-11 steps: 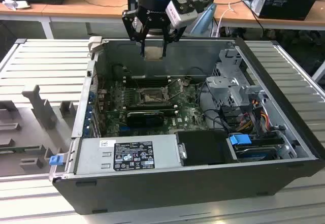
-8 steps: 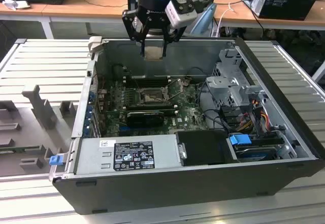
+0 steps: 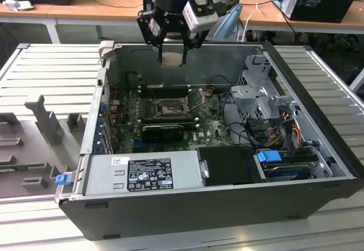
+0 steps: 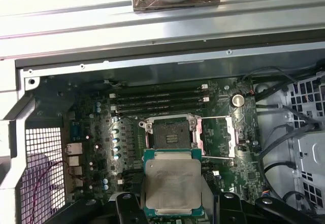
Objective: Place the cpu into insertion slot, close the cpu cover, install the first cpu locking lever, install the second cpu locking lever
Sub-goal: 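Place the cpu into insertion slot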
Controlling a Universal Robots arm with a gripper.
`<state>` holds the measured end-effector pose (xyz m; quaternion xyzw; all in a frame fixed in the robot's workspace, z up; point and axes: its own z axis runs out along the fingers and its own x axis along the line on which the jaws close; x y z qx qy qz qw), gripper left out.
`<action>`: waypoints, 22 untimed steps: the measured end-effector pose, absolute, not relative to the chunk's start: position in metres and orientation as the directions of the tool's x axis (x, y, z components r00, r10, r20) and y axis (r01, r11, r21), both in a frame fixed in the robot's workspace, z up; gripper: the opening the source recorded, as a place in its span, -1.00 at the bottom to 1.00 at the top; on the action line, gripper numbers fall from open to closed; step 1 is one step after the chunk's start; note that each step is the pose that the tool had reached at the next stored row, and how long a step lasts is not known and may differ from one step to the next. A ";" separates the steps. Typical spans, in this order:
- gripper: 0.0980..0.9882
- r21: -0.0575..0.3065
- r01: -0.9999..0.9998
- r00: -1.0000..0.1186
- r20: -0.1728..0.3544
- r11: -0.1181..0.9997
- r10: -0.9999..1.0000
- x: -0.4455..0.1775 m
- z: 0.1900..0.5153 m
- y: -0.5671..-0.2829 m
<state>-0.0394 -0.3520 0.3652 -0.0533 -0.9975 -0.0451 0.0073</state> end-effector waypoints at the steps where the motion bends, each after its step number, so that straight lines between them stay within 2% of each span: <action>1: -0.03 0.089 0.107 -0.994 0.019 0.990 0.106 -0.039 0.365 -0.352; 22: -0.03 0.089 0.179 -0.984 0.019 0.980 0.177 -0.039 0.365 -0.352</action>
